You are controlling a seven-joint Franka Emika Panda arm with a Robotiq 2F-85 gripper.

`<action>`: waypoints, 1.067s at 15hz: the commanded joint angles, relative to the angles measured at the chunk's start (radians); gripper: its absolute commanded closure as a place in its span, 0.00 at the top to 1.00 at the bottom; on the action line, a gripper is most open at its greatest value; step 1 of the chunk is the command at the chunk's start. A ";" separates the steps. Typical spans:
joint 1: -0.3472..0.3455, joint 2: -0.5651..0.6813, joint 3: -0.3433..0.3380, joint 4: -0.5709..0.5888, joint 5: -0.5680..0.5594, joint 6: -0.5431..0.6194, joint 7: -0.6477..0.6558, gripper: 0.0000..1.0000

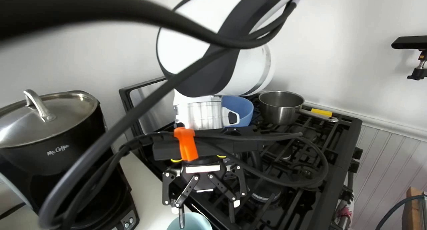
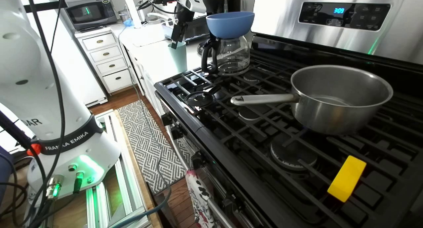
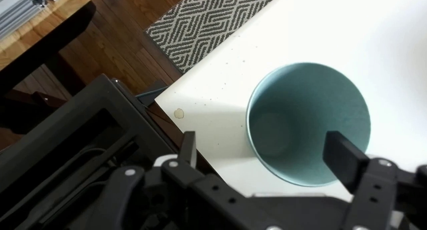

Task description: Put the cup on the stove

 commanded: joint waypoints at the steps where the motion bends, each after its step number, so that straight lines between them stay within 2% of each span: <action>1: 0.008 0.042 -0.004 0.059 -0.024 -0.054 -0.029 0.87; 3: 0.010 0.058 -0.005 0.079 -0.032 -0.077 -0.047 0.67; 5: 0.014 0.080 -0.007 0.103 -0.057 -0.107 -0.058 0.52; 6: 0.018 0.096 -0.008 0.120 -0.074 -0.124 -0.061 0.47; 8: 0.027 0.126 -0.012 0.151 -0.119 -0.167 -0.055 0.44; 9: 0.033 0.139 -0.015 0.166 -0.140 -0.183 -0.052 0.40; 10: 0.037 0.152 -0.015 0.179 -0.154 -0.195 -0.056 0.19; 11: 0.041 0.164 -0.015 0.193 -0.166 -0.200 -0.056 0.15; 12: 0.046 0.172 -0.015 0.204 -0.173 -0.202 -0.058 0.05; 13: 0.049 0.178 -0.016 0.214 -0.178 -0.204 -0.060 0.01; 16: 0.054 0.172 -0.014 0.231 -0.168 -0.191 -0.073 0.01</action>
